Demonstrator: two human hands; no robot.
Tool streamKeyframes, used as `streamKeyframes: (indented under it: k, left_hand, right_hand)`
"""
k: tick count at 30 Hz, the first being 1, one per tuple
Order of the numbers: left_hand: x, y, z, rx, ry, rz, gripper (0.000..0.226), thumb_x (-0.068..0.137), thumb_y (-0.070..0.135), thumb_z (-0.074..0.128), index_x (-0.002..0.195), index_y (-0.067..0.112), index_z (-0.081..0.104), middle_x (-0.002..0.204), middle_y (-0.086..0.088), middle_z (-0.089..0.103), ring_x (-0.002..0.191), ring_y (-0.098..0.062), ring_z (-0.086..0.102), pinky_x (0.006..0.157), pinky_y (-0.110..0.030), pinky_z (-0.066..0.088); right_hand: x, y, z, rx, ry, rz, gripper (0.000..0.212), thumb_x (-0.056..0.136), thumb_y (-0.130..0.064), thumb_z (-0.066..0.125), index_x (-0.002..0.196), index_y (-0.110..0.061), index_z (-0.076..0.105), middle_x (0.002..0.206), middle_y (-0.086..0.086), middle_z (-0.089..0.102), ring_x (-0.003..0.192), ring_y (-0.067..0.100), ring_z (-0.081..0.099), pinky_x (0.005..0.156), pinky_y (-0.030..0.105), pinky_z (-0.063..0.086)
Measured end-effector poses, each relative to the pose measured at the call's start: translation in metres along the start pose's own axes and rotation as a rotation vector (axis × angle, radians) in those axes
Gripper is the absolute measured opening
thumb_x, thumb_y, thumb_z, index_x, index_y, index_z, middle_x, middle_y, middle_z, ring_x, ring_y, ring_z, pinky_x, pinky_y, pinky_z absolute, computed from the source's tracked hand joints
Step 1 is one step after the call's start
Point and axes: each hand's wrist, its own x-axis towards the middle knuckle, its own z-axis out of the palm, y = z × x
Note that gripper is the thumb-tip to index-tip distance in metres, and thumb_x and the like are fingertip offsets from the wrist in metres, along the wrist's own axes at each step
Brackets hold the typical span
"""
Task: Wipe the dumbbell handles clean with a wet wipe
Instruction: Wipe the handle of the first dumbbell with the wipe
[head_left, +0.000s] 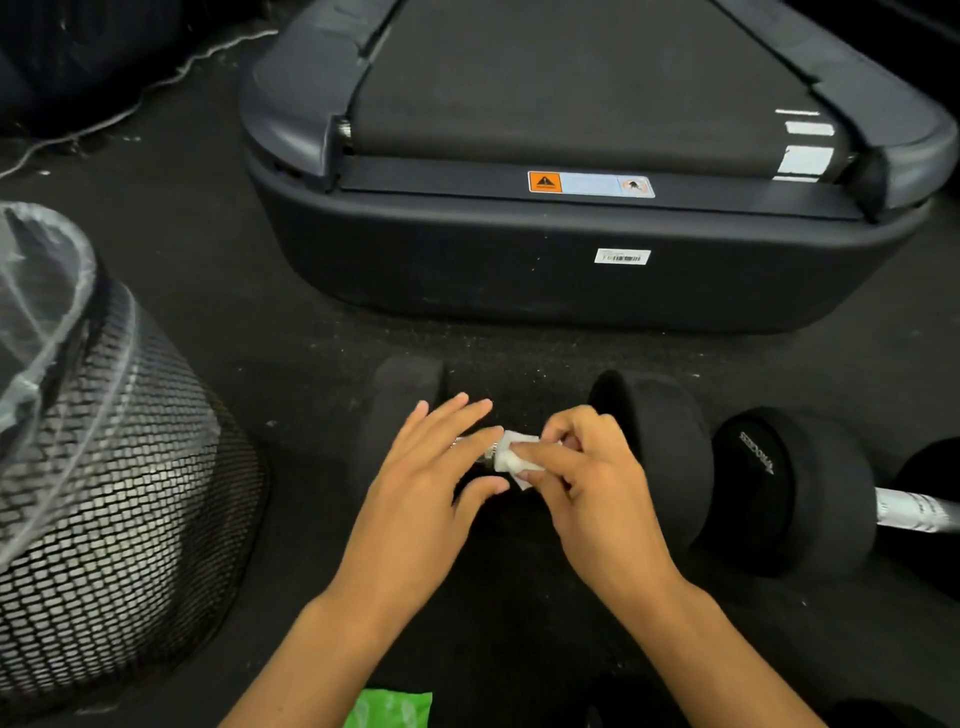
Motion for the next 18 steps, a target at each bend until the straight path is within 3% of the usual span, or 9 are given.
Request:
streamKeyframes:
  k: [2,5,7,9,10,12,15,18]
  left_hand:
    - [0.002,0.006,0.006,-0.054,0.073,-0.007,0.035,0.077,0.016,0.070,0.112,0.017,0.066,0.123,0.005,0.060,0.121,-0.001,0.044,0.111,-0.021,0.021]
    - [0.006,0.013,0.018,-0.101,0.159,-0.027,0.025,0.078,0.011,0.068,0.103,0.015,0.069,0.110,0.005,0.066,0.109,-0.001,0.053,0.103,-0.024,0.036]
    - [0.009,0.014,0.029,-0.066,0.153,-0.032,0.021,0.077,0.013,0.067,0.098,0.014,0.069,0.109,0.005,0.066,0.108,-0.003,0.054,0.101,-0.024,0.038]
    - [0.010,0.011,0.045,-0.025,0.104,-0.026,0.017,0.074,0.006,0.072,0.089,0.013,0.067,0.110,0.002,0.065,0.108,-0.006,0.053,0.101,-0.023,0.036]
    - [0.009,0.009,0.052,-0.015,0.074,-0.030,0.020,0.071,0.001,0.074,0.084,0.012,0.065,0.109,0.000,0.065,0.107,-0.006,0.052,0.101,-0.023,0.035]
    - [0.008,0.004,0.063,-0.007,0.046,-0.043,0.027,0.068,-0.008,0.074,0.081,0.011,0.059,0.104,-0.003,0.066,0.102,-0.006,0.051,0.098,-0.023,0.035]
    - [0.008,0.004,0.064,-0.018,0.019,-0.061,0.045,0.067,-0.012,0.070,0.101,0.014,0.057,0.101,-0.003,0.065,0.098,-0.007,0.049,0.094,-0.020,0.035]
    - [0.006,0.005,0.064,0.040,-0.064,-0.003,0.054,0.080,0.006,0.066,0.130,0.016,0.050,0.127,0.000,0.056,0.123,-0.004,0.040,0.107,-0.024,0.029]
  right_hand:
    - [0.000,-0.005,-0.010,0.017,0.045,-0.007,0.021,0.074,-0.005,0.071,0.091,-0.017,0.072,0.088,-0.005,0.056,0.080,0.010,0.054,0.066,0.020,0.048]
    - [0.000,-0.006,-0.026,0.092,0.036,0.036,0.035,0.075,-0.004,0.072,0.097,-0.029,0.062,0.093,-0.019,0.055,0.089,0.001,0.057,0.079,0.015,0.048]
    - [0.002,-0.002,-0.040,0.113,0.060,0.105,0.043,0.078,-0.003,0.069,0.105,-0.033,0.056,0.100,-0.023,0.052,0.098,-0.004,0.053,0.085,0.009,0.043]
    - [0.006,0.010,-0.052,0.039,0.164,0.115,0.042,0.079,-0.003,0.067,0.114,-0.025,0.056,0.105,-0.021,0.049,0.103,-0.005,0.048,0.086,0.001,0.034]
    - [0.009,0.017,-0.056,-0.015,0.195,0.116,0.041,0.080,-0.005,0.066,0.117,-0.021,0.056,0.108,-0.019,0.048,0.107,-0.003,0.045,0.089,0.002,0.032]
    - [0.014,0.032,-0.054,-0.098,0.167,0.130,0.039,0.084,-0.010,0.064,0.121,-0.019,0.055,0.117,-0.015,0.049,0.122,0.004,0.038,0.101,0.015,0.032]
    - [0.013,0.047,-0.040,-0.101,0.092,0.197,0.034,0.091,-0.017,0.054,0.125,-0.018,0.053,0.130,-0.007,0.051,0.131,0.003,0.029,0.110,0.028,0.025]
    - [0.012,0.052,-0.032,-0.159,0.108,0.205,0.033,0.095,-0.018,0.047,0.127,-0.016,0.054,0.133,-0.004,0.052,0.132,0.006,0.031,0.113,0.032,0.020]
